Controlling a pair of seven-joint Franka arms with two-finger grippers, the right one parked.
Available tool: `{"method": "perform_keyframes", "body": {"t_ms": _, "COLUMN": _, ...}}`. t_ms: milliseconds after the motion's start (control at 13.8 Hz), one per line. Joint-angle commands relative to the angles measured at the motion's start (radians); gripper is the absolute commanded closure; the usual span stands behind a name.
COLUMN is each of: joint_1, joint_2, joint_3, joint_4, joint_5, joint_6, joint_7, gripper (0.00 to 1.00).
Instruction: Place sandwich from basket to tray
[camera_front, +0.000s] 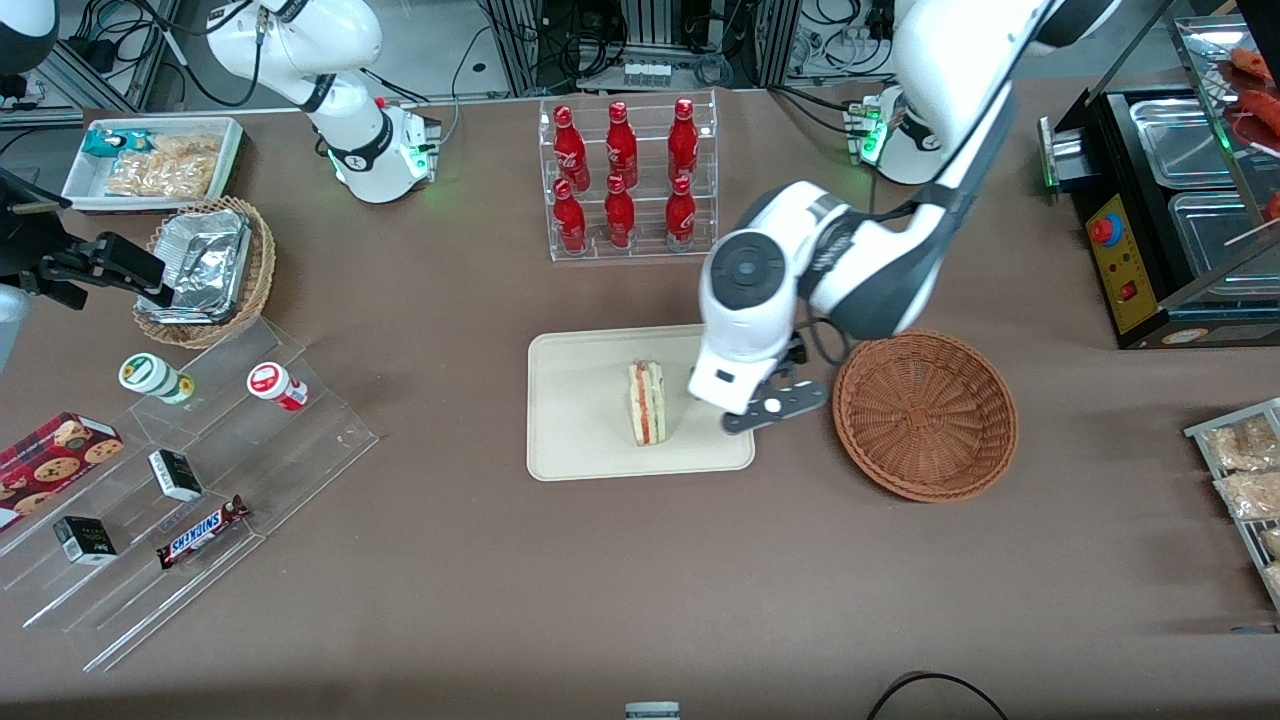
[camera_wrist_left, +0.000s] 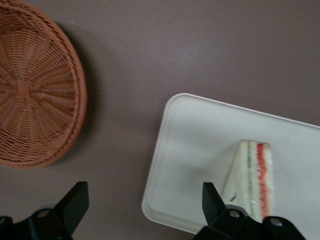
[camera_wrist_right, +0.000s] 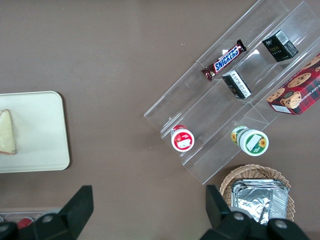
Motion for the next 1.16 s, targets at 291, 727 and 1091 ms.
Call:
{"method": "perform_keyframes", "body": {"t_ms": 291, "joint_1": 0.257, "joint_2": -0.280, "joint_3": -0.004, "joint_4": -0.272, "joint_5": -0.117, "joint_6": -0.017, "joint_7": 0.416, "gripper": 0.00}}
{"method": "perform_keyframes", "body": {"t_ms": 727, "joint_1": 0.402, "joint_2": -0.367, "joint_3": 0.001, "joint_4": -0.199, "joint_5": -0.160, "joint_6": -0.259, "joint_7": 0.661, "gripper": 0.00}}
{"method": "perform_keyframes", "body": {"t_ms": 1091, "joint_1": 0.445, "joint_2": -0.394, "joint_3": 0.004, "joint_4": -0.133, "joint_5": -0.157, "joint_6": -0.334, "joint_7": 0.725, "gripper": 0.00}}
